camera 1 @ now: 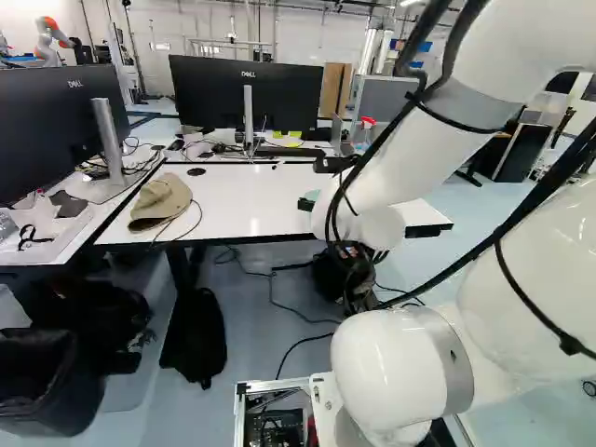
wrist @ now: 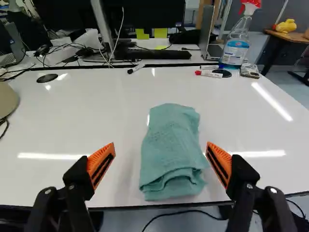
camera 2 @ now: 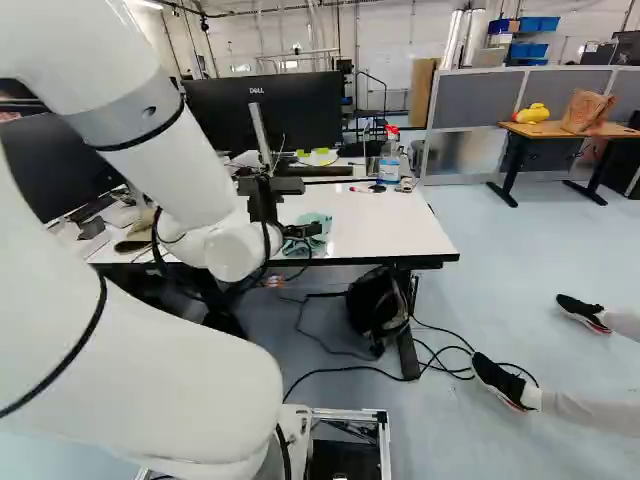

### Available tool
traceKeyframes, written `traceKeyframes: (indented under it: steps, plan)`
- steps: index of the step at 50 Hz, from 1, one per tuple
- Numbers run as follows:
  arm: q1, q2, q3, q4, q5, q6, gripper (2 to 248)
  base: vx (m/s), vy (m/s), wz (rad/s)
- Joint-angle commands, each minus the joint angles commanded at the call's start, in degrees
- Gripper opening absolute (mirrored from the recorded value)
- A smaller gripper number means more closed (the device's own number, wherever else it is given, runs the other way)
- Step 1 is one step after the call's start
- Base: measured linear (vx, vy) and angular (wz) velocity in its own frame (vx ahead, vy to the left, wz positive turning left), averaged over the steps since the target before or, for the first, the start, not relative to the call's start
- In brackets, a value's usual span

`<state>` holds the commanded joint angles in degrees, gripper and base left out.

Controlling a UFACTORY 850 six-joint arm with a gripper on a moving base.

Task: Clean the table with the green towel

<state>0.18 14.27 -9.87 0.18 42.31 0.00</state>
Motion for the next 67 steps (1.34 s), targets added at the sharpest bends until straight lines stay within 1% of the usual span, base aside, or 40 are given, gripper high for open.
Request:
traceKeyframes:
  steps: [15,31,44,67]
  plan:
    - [-0.09,0.91,2.55,-0.1,4.03,0.0,247,0.0,0.0,0.0]
    - [-0.16,1.5,4.22,-0.16,6.68,0.0,247,0.0,0.0,0.0]
    - [-0.18,1.72,4.82,-0.18,7.62,0.0,247,0.0,0.0,0.0]
    - [-0.18,1.73,4.87,-0.18,7.69,0.0,247,0.0,0.0,0.0]
